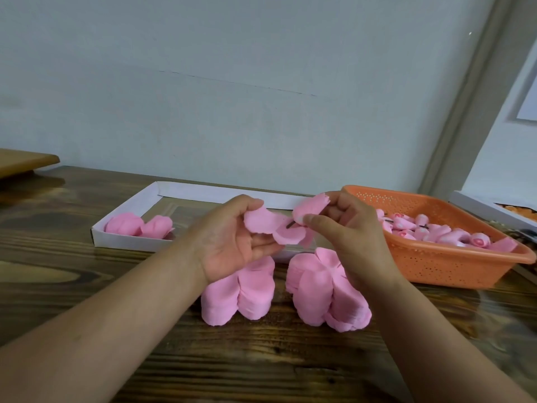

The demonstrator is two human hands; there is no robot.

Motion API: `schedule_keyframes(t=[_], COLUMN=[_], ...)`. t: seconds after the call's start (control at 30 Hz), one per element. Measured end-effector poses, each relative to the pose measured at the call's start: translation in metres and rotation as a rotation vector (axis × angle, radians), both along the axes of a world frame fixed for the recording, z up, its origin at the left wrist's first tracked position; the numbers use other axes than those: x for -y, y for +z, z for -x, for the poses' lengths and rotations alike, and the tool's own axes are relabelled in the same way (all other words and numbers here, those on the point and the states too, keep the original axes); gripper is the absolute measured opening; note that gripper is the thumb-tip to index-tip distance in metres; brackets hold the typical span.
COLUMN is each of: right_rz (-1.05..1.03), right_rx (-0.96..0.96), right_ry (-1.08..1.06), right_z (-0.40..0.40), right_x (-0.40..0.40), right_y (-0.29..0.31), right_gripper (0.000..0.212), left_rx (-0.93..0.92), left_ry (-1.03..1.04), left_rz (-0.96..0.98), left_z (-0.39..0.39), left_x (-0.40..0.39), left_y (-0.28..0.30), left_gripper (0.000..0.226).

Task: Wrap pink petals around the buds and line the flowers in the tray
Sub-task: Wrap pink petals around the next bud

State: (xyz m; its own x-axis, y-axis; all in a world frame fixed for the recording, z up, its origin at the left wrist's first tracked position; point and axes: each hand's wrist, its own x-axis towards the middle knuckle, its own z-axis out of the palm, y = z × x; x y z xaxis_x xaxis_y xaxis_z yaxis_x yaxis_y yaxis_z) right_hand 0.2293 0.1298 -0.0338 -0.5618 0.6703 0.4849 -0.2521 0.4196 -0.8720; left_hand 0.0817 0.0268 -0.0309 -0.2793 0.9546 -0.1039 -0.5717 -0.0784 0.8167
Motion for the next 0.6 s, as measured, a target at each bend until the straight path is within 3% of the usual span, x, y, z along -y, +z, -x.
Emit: schedule_keyframes(t=[0.13, 0.23, 0.33, 0.6], right_rz=[-0.015, -0.035, -0.099, -0.133], right_rx=[-0.010, -0.024, 0.004, -0.050], right_ry=[0.021, 0.043, 0.040, -0.065], right_z=[0.002, 0.004, 0.005, 0.002], right_x=[0.005, 0.009, 0.012, 0.008], right_y=[0.000, 0.001, 0.001, 0.001], right_gripper=[0.018, 0.018, 0.018, 0.016], left_rx=[0.099, 0.158, 0.075, -0.165], left_ry=[0.045, 0.101, 0.117, 0.241], left_rz=[0.014, 0.018, 0.047, 0.073], left_z=[-0.007, -0.010, -0.013, -0.015], left_x=[0.000, 0.000, 0.001, 0.003], left_y=[-0.006, -0.008, -0.008, -0.007], left_gripper=[0.059, 0.044, 0.024, 0.029])
